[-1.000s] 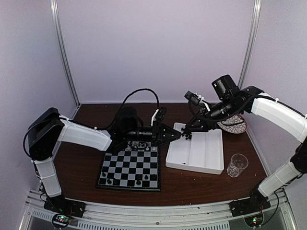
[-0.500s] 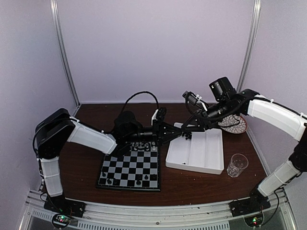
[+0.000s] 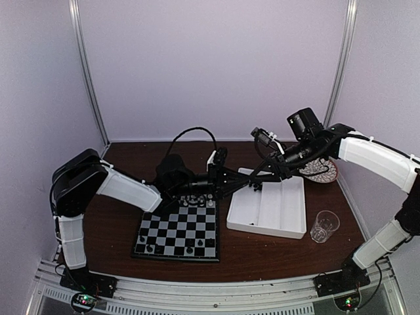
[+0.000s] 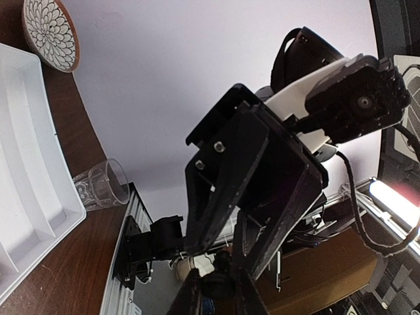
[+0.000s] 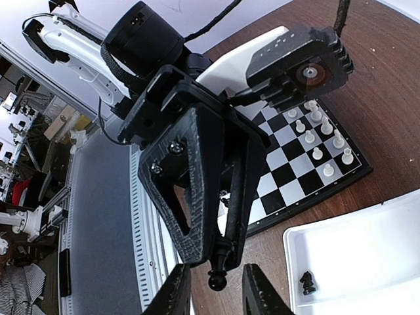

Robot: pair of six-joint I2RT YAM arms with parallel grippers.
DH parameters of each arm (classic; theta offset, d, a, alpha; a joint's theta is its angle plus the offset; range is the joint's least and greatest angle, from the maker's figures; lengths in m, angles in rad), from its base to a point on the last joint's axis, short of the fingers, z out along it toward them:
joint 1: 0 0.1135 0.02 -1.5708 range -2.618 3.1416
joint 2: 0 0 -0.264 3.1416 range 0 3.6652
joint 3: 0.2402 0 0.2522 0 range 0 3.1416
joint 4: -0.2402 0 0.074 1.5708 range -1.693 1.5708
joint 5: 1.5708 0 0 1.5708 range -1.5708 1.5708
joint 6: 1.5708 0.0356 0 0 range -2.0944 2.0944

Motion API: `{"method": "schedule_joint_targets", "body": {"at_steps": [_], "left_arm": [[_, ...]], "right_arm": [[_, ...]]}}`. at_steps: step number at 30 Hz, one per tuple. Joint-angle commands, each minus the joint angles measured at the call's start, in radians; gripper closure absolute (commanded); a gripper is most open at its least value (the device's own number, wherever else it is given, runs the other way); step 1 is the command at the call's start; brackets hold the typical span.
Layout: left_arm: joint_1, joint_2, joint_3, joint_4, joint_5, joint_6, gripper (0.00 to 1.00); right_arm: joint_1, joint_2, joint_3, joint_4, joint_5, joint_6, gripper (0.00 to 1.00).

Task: Set up the chess pieces on the board
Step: Adjust the pawn.

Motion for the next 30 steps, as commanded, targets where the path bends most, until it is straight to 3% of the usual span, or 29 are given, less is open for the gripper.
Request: {"method": "schedule_joint_targets", "body": {"at_steps": [1,17,20,23,26,28,30], "left_arm": [[0.005,0.006,0.010,0.089,-0.008,-0.013,0.92],[0.005,0.013,0.010,0.079,0.006,-0.018,0.88],[0.009,0.009,0.000,0.074,0.005,-0.012,0.74],[0.030,-0.049,-0.053,0.017,0.000,0.044,0.50],[0.084,-0.189,-0.124,-0.225,0.019,0.177,0.39],[0.134,-0.310,-0.147,-0.492,0.013,0.355,0.38],[0.184,-0.434,-0.100,-0.985,-0.066,0.585,0.36]], "right_arm": [[-0.003,-0.015,-0.008,0.003,0.000,-0.008,0.72],[-0.005,-0.021,0.002,0.012,0.015,-0.004,0.95],[-0.005,-0.019,0.028,-0.023,0.063,-0.029,0.96],[0.001,-0.011,0.070,-0.093,0.120,-0.094,0.96],[0.023,-0.007,0.099,-0.142,0.184,-0.139,0.96],[0.062,0.000,0.116,-0.176,0.251,-0.175,0.96],[0.114,0.017,0.137,-0.207,0.324,-0.216,0.96]]}}
